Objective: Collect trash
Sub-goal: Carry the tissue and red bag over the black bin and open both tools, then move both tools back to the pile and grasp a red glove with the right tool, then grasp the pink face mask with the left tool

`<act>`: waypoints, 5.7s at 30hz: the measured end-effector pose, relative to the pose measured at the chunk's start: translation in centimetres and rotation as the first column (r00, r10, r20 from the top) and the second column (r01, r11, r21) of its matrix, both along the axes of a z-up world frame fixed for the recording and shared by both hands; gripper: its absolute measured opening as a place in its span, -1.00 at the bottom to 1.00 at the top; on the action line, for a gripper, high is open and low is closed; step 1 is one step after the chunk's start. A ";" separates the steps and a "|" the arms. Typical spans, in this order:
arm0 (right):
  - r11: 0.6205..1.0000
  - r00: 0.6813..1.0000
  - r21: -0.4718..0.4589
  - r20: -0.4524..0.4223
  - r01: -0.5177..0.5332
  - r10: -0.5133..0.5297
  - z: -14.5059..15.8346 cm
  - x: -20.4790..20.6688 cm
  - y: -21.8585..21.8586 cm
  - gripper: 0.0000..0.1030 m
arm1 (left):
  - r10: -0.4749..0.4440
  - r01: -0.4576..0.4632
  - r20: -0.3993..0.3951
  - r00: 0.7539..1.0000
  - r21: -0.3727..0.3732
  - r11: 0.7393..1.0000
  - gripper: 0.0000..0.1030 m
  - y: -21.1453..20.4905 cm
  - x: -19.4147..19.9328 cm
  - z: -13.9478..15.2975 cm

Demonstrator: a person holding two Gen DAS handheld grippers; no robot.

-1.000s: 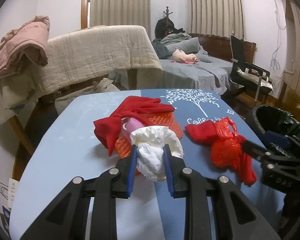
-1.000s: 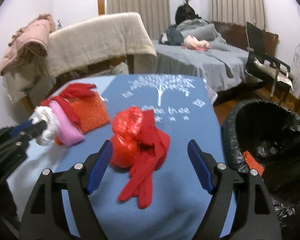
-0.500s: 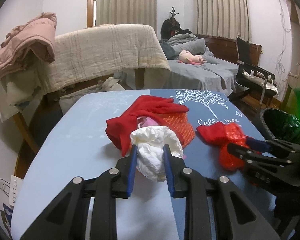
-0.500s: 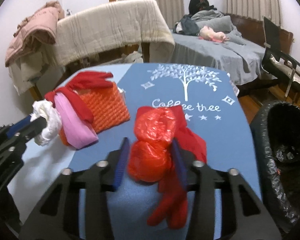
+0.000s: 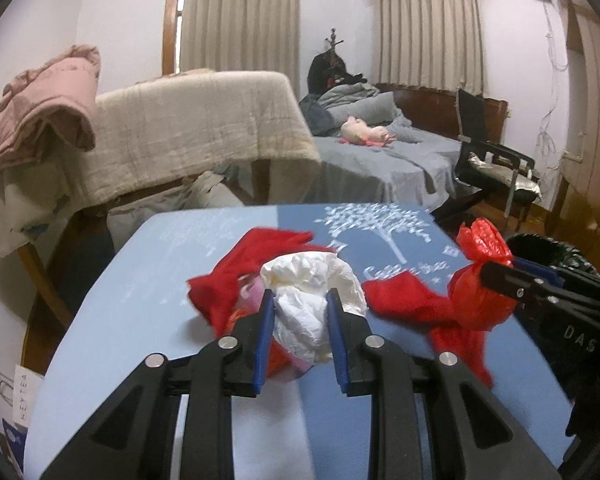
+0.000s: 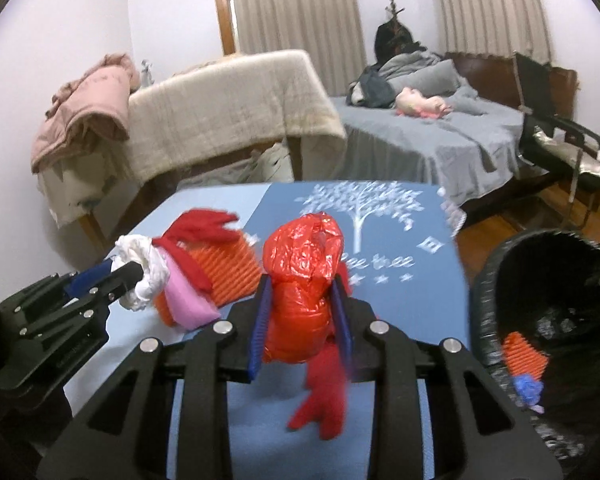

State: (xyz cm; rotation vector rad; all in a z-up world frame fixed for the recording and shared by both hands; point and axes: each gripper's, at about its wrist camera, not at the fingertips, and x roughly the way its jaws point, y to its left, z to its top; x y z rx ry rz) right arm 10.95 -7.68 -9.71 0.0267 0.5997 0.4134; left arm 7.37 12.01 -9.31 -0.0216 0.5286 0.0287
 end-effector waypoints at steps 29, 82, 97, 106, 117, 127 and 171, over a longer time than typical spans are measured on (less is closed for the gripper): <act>0.880 0.880 -0.030 0.071 0.473 -0.470 1.4 -1.7 -24.1 -0.45 | -0.470 0.470 0.020 0.883 -0.035 0.882 -0.50 -23.1 5.8 2.1; 0.977 0.978 -0.056 0.048 0.205 -0.203 -1.4 0.1 -5.4 0.89 | 0.014 -0.014 -0.021 1.000 0.036 0.999 0.88 -1.2 1.7 -1.4; 0.986 0.990 -0.107 -0.040 0.128 -0.133 -4.9 3.5 -0.3 0.89 | 0.079 -0.077 -0.053 0.995 0.029 0.997 0.88 1.9 2.0 -3.4; 0.986 0.990 -0.144 -0.099 0.089 -0.103 -6.3 4.9 1.3 0.88 | 0.085 -0.085 -0.062 0.994 0.012 0.996 0.79 2.5 2.3 -3.8; 0.988 0.983 -0.151 -0.180 0.020 -0.047 -7.4 5.6 1.9 0.14 | 0.078 -0.077 -0.073 0.994 0.011 0.997 0.61 2.1 2.7 -4.2; 0.995 0.977 -0.094 -0.213 -0.016 -0.004 -7.6 5.4 1.6 -0.72 | 0.048 -0.049 -0.102 0.994 -0.006 0.999 0.22 1.2 3.5 -4.6; 0.999 0.991 -0.002 -0.125 0.044 -0.044 -4.2 2.6 -2.1 -0.76 | -0.138 0.135 -0.091 0.986 -0.037 0.990 -0.85 -3.1 2.8 -2.9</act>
